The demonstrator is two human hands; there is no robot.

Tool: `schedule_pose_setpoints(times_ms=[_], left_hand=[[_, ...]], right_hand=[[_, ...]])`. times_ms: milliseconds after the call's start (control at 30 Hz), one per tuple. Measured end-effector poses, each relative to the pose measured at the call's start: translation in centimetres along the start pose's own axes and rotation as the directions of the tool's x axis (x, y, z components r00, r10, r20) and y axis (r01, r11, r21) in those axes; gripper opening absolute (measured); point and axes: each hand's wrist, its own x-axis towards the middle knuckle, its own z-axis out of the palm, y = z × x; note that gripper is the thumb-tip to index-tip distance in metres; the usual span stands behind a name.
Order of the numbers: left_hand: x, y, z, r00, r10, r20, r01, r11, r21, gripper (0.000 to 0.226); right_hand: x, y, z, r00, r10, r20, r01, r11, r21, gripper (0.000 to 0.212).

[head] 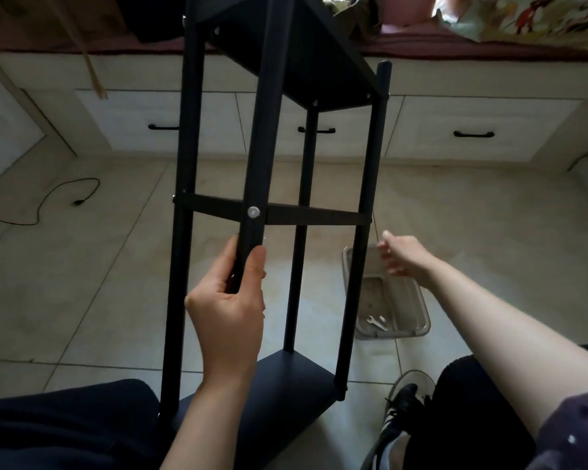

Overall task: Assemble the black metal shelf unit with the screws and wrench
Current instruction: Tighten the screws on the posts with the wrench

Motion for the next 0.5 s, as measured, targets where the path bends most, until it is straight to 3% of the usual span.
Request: schedule_pose_setpoints(times_ms=[33, 100, 267, 367, 500], left_hand=[[-0.1, 0.1, 0.1, 1.0, -0.013, -0.005, 0.013, 1.0, -0.01, 0.029], [-0.3, 0.1, 0.4, 1.0, -0.017, -0.008, 0.017, 1.0, -0.019, 0.031], [-0.6, 0.0, -0.1, 1.0, 0.029, 0.005, -0.029, 0.999, -0.022, 0.029], [-0.4, -0.1, -0.7, 0.999, 0.035, 0.005, -0.035, 0.998, -0.045, 0.031], [0.9, -0.2, -0.9, 0.999, 0.031, 0.026, -0.03, 0.999, -0.041, 0.026]], right_hand=[[-0.4, -1.5, -0.1, 1.0, -0.013, 0.008, 0.012, 0.993, 0.12, 0.036], [-0.9, -4.1, -0.1, 0.997, -0.06, 0.049, 0.051, 0.983, 0.177, 0.041], [-1.5, -7.1, -0.1, 0.98, -0.15, 0.131, 0.126, 0.976, 0.178, 0.032], [-1.2, -7.3, -0.8, 0.978, -0.149, 0.149, 0.122, 0.977, 0.176, 0.048], [-1.4, -7.7, -1.2, 0.983, -0.101, 0.154, 0.07, 0.978, 0.194, 0.054]])
